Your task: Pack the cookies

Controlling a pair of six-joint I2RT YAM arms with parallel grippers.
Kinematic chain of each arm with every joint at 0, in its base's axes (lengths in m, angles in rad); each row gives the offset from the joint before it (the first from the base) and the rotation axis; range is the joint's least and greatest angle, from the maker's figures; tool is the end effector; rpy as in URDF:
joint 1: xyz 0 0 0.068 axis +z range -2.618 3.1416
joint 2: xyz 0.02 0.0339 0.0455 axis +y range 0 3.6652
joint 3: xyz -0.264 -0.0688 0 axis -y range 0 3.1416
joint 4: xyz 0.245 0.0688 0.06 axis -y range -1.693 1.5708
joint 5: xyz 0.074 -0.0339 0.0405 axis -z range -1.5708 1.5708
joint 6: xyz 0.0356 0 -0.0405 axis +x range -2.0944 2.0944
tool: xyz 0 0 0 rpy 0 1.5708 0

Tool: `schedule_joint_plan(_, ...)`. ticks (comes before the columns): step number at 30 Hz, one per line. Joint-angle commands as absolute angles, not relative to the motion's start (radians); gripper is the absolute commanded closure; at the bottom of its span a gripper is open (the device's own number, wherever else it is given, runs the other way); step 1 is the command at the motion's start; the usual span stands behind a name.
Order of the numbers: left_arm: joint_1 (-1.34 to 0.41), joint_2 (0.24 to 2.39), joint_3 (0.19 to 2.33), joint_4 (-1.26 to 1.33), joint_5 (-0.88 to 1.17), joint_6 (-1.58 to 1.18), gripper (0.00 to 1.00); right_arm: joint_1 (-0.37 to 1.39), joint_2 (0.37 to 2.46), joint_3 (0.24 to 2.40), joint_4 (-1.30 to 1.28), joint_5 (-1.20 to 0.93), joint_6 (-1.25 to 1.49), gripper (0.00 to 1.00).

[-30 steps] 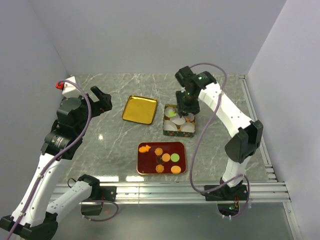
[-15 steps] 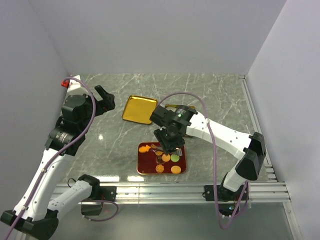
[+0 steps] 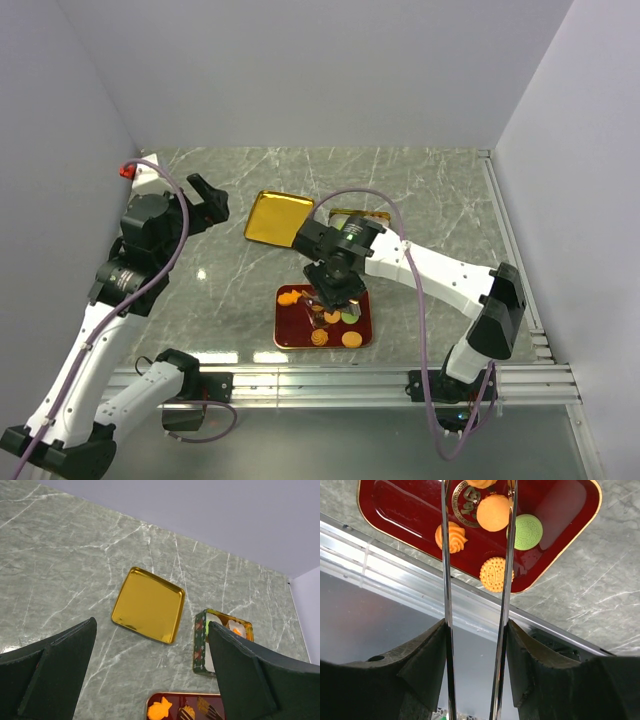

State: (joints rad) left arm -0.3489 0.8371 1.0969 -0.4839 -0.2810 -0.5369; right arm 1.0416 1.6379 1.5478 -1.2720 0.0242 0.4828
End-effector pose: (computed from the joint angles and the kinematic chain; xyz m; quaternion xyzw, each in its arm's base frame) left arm 0.1632 -0.0489 0.4065 -0.1596 0.7624 -0.1657 0.6048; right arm 0.1571 0.2670 0.3074 -0.2730 0.9563 0.0632 0.0836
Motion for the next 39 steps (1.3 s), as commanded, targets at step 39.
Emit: schedule_joint_plan(39,-0.353,0.787,1.064,-0.486,-0.301,-0.535,0.01,1.075,1.781,1.962,-1.443,0.132,0.474,0.57)
